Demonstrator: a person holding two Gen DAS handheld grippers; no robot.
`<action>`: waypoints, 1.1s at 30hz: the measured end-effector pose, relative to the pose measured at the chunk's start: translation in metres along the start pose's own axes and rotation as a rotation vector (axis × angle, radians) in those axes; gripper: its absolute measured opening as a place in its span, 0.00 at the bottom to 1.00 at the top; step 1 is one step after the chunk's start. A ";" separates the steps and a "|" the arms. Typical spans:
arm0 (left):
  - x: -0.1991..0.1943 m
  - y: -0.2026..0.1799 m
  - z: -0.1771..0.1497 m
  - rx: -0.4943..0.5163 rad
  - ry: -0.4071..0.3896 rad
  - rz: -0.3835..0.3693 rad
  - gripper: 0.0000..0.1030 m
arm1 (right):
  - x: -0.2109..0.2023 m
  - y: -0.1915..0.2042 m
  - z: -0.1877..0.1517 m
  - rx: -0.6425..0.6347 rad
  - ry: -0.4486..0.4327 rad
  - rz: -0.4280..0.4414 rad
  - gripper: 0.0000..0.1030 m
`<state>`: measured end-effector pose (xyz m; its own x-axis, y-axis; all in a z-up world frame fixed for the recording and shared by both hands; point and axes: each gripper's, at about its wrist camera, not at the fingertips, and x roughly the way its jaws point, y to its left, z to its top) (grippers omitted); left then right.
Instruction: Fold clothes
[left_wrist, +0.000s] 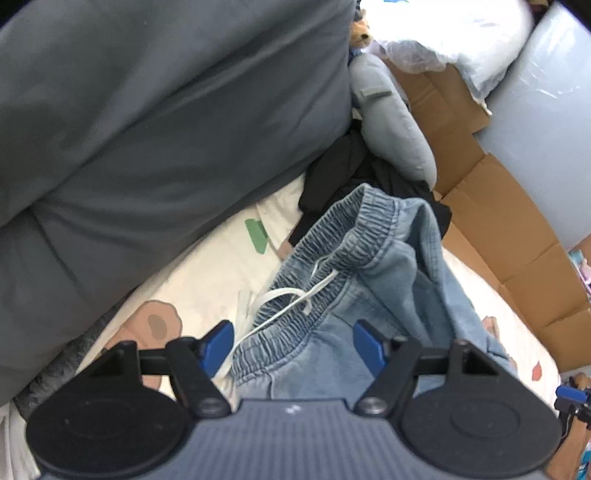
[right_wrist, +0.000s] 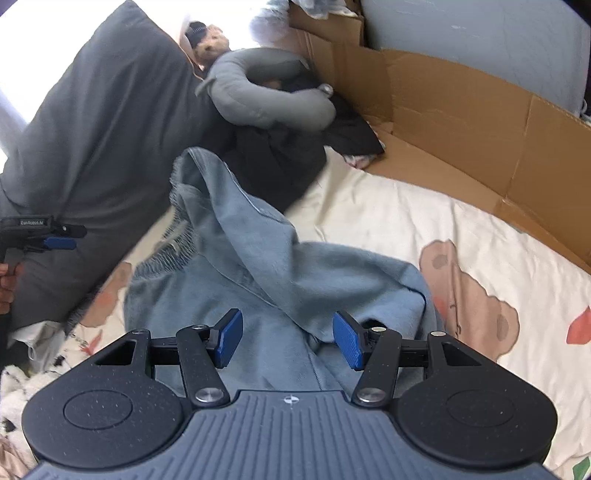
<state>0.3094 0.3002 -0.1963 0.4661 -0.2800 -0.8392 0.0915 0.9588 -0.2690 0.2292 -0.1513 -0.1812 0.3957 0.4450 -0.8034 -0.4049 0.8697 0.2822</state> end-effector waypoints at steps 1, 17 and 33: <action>0.004 0.001 0.000 0.015 0.002 0.003 0.72 | 0.003 -0.001 -0.004 -0.002 0.006 0.001 0.60; 0.114 0.007 -0.004 0.233 0.083 0.082 0.72 | 0.031 -0.013 -0.031 -0.017 0.076 -0.013 0.59; 0.169 0.021 -0.006 0.284 0.005 0.051 0.51 | 0.034 -0.022 -0.046 -0.027 0.100 -0.024 0.59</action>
<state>0.3850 0.2731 -0.3462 0.4718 -0.2304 -0.8511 0.3110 0.9467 -0.0839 0.2139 -0.1657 -0.2385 0.3223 0.3994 -0.8583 -0.4187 0.8733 0.2491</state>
